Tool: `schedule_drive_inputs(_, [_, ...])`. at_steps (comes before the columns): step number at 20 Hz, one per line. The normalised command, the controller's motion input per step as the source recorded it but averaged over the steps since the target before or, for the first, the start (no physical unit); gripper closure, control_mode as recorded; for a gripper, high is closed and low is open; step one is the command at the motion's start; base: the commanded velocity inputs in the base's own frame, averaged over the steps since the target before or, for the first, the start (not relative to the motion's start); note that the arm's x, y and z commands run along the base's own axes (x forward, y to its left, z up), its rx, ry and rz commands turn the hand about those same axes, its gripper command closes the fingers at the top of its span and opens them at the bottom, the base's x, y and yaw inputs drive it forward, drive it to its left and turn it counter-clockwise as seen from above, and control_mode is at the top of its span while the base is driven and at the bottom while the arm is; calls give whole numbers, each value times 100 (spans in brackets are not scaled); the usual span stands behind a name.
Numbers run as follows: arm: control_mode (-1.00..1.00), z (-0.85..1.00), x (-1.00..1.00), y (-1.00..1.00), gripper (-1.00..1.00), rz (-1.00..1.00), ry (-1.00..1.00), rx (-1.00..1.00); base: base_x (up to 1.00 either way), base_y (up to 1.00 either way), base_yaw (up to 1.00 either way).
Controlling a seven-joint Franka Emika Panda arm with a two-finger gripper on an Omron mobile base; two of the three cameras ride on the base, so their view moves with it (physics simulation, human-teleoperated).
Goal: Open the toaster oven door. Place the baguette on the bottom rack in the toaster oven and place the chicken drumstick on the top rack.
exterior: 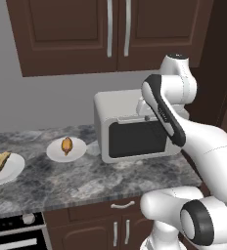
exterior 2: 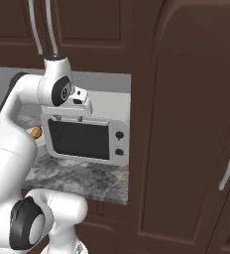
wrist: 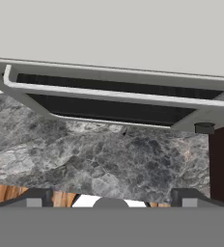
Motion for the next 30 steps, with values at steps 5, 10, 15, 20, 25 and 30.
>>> schedule_drive_inputs(5, [100, 0, 0, 0, -100, 0, 0, 0, -8, 10, 2])
schedule_drive_inputs(10, [100, 0, 0, 0, -100, 0, 0, 0, -1, 39, 1])
schedule_drive_inputs(15, [100, 0, 0, 0, -100, 0, 0, 0, 0, 46, 0])
schedule_drive_inputs(20, [100, 0, 0, 0, -100, 0, 0, 0, 0, 54, 0])
schedule_drive_inputs(25, [100, 0, 0, 0, -100, 0, 0, 0, 3, 57, 0])
schedule_drive_inputs(30, [100, 0, 0, 0, -100, 0, 0, 0, 15, 49, -2])
